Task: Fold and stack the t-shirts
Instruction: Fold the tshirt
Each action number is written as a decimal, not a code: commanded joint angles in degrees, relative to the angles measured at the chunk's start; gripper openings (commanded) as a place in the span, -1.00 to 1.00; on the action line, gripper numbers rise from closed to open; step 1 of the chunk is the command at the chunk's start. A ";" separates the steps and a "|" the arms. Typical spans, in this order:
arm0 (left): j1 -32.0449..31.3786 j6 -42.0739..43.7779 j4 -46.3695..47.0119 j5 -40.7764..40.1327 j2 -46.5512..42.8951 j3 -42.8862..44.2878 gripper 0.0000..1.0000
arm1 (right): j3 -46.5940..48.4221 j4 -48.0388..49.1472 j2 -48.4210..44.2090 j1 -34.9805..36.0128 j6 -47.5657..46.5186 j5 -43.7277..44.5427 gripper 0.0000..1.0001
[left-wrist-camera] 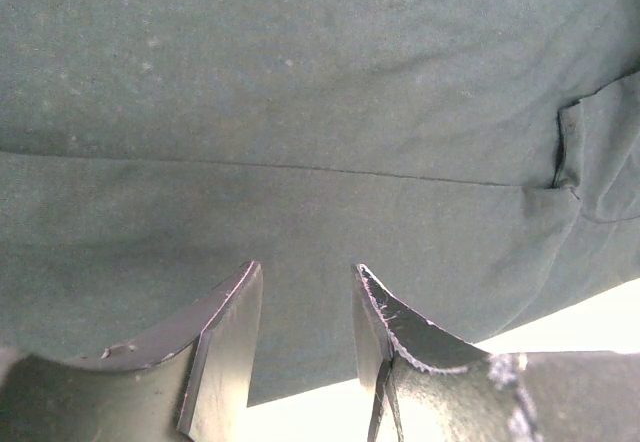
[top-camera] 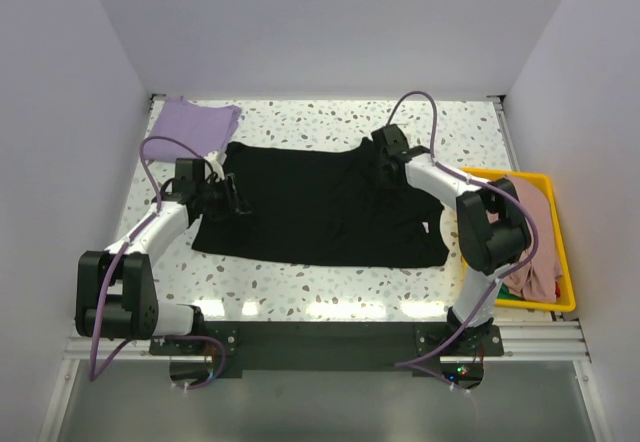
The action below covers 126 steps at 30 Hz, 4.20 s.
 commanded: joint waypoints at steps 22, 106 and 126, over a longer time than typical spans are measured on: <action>-0.35 0.93 1.02 0.27 -0.37 -0.09 -0.08 | 8.82 -1.56 8.48 15.52 5.53 -3.34 -0.18; 2.63 -28.09 -2.34 -25.92 -26.41 -7.06 0.15 | -24.78 -1.12 -34.95 -4.08 14.34 -19.60 0.24; 0.18 -9.44 -2.84 -30.48 37.76 42.97 -0.08 | 14.70 4.77 0.21 -5.57 0.79 -20.65 0.22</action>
